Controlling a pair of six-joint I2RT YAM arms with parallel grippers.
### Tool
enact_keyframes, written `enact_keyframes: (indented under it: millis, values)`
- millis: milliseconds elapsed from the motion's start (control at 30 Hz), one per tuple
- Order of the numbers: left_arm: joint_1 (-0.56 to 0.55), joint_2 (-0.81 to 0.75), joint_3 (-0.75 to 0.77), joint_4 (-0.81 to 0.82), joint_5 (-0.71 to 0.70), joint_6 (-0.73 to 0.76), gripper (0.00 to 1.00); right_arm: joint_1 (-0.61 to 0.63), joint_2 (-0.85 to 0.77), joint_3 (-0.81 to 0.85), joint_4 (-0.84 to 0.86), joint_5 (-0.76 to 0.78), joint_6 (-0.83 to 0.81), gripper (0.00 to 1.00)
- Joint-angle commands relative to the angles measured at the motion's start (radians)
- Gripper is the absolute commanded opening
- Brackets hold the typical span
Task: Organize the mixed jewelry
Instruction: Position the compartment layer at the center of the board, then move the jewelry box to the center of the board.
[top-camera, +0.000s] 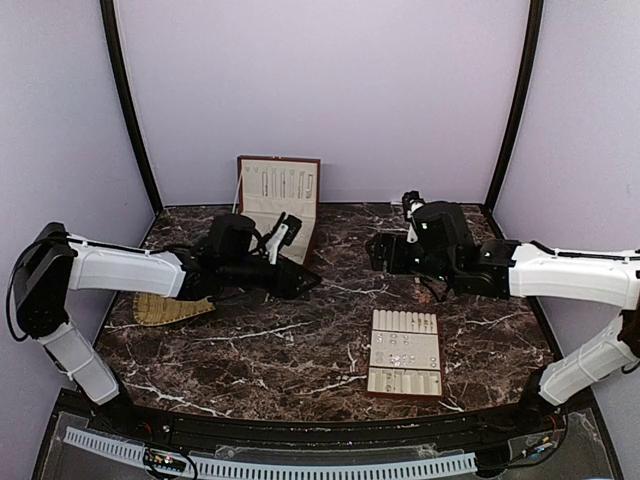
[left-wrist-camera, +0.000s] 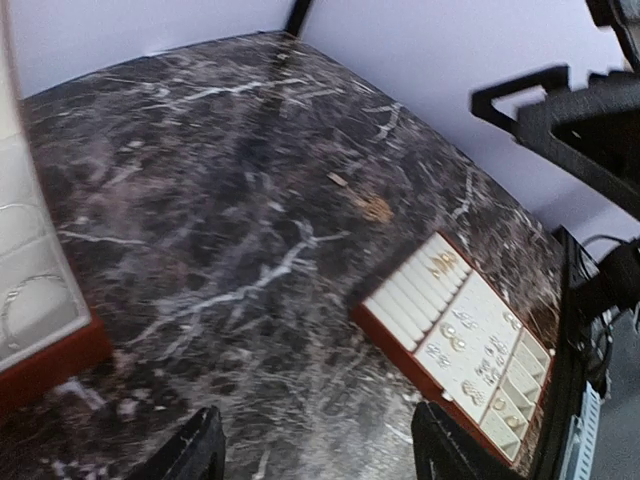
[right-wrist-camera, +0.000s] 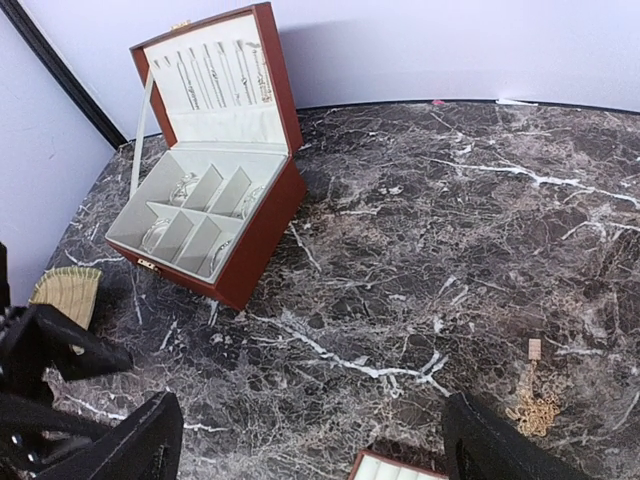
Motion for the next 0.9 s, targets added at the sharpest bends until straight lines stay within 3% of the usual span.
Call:
enact_keyframes:
  millis: [0, 167, 467, 667, 867]
  values:
    - [0.123, -0.074, 0.013, -0.144, -0.154, 0.03, 0.69, -0.008, 0.026, 0.051, 0.068, 0.05, -0.004, 0.93]
    - [0.298, -0.082, 0.11, -0.269, -0.27, 0.014, 0.8, -0.027, 0.027, 0.078, 0.021, 0.039, -0.022, 0.95]
    - [0.519, 0.115, 0.313, -0.38, -0.251, -0.023, 0.8, -0.132, -0.063, -0.039, 0.05, -0.06, -0.03, 0.97]
    - [0.551, 0.265, 0.446, -0.42, -0.18, -0.043, 0.77, -0.158, -0.104, -0.081, 0.046, -0.079, -0.022, 0.97]
    - [0.551, 0.344, 0.5, -0.475, -0.241, -0.016, 0.69, -0.163, -0.167, -0.15, 0.036, -0.067, -0.006, 0.97]
